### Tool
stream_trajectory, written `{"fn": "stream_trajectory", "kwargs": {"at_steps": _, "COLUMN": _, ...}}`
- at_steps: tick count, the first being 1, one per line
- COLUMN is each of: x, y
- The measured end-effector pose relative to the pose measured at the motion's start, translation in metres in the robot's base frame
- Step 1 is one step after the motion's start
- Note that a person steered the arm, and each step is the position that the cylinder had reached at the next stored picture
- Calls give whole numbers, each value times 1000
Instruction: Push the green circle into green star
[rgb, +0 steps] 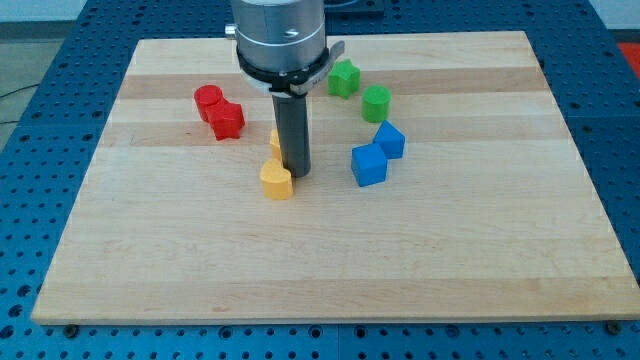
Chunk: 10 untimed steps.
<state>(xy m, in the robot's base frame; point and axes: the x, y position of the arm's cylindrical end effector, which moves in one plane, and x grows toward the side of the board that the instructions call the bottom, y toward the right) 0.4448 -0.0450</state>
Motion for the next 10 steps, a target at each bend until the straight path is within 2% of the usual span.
{"fn": "stream_trajectory", "kwargs": {"at_steps": 1, "x": -16, "y": -2}}
{"fn": "stream_trajectory", "kwargs": {"at_steps": 2, "x": -61, "y": 17}}
{"fn": "stream_trajectory", "kwargs": {"at_steps": 3, "x": -83, "y": 86}}
{"fn": "stream_trajectory", "kwargs": {"at_steps": 4, "x": -83, "y": 123}}
{"fn": "stream_trajectory", "kwargs": {"at_steps": 7, "x": -114, "y": 175}}
{"fn": "stream_trajectory", "kwargs": {"at_steps": 8, "x": -123, "y": 153}}
{"fn": "stream_trajectory", "kwargs": {"at_steps": 10, "x": -146, "y": 39}}
